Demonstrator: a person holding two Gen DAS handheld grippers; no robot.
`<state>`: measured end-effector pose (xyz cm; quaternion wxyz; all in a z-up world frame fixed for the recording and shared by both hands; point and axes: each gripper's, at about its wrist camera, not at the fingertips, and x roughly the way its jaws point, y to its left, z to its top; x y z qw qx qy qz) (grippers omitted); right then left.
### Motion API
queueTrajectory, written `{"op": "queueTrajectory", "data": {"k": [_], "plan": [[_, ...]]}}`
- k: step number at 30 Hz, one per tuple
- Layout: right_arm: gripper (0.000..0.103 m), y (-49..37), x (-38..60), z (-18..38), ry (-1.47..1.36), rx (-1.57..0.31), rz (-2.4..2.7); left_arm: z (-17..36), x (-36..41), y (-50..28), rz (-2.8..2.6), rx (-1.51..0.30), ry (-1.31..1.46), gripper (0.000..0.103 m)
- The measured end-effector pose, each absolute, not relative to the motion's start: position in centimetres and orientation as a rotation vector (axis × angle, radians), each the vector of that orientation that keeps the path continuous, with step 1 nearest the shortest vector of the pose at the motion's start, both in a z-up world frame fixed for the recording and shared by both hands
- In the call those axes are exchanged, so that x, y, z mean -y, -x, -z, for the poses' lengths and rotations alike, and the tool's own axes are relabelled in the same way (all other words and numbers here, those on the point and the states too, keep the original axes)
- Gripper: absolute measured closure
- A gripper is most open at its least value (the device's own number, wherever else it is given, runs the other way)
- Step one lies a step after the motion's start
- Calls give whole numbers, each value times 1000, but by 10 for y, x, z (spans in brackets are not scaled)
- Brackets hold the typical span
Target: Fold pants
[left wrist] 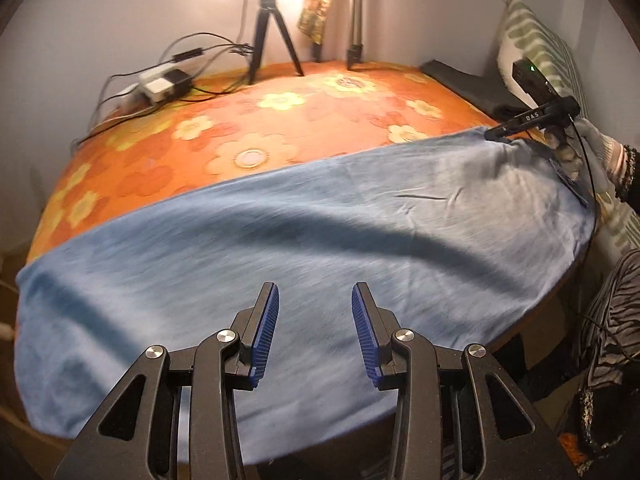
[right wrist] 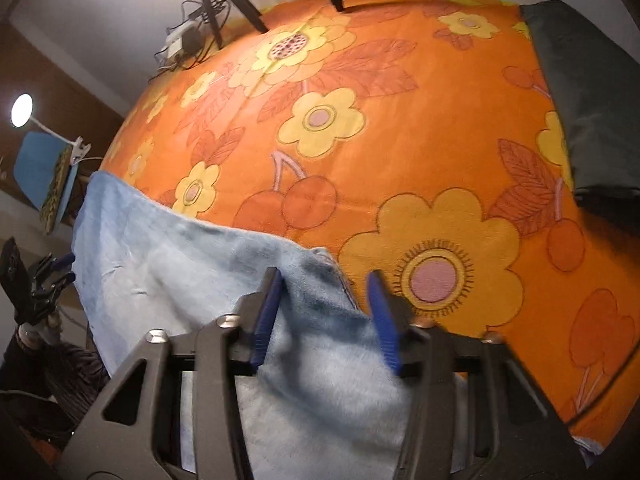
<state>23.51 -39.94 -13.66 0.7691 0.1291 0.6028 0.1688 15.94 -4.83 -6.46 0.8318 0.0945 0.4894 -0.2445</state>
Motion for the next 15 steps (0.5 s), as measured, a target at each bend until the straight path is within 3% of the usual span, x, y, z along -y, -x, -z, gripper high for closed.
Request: {"op": "queueTrajectory", "data": {"k": [3,7,9,12,15], "plan": [[92,-228,388,123,-190,-1239,-358,76,54,-163,519,-1083,-201,66],[92,-217,373,91,-2,-1087,-308,86,54,-162,510,-1118,-220,66],[90,-223,368,99,66,-1128,-284,85,52,-158,497,-1118,-224,66],[77,-231,365,105,159,-1159,-166,73,37,-151,452,-1100,-196,66],[77,-231,366,86,79,-1113,-175,64,6,-142,379,-1079,-111,66]]}}
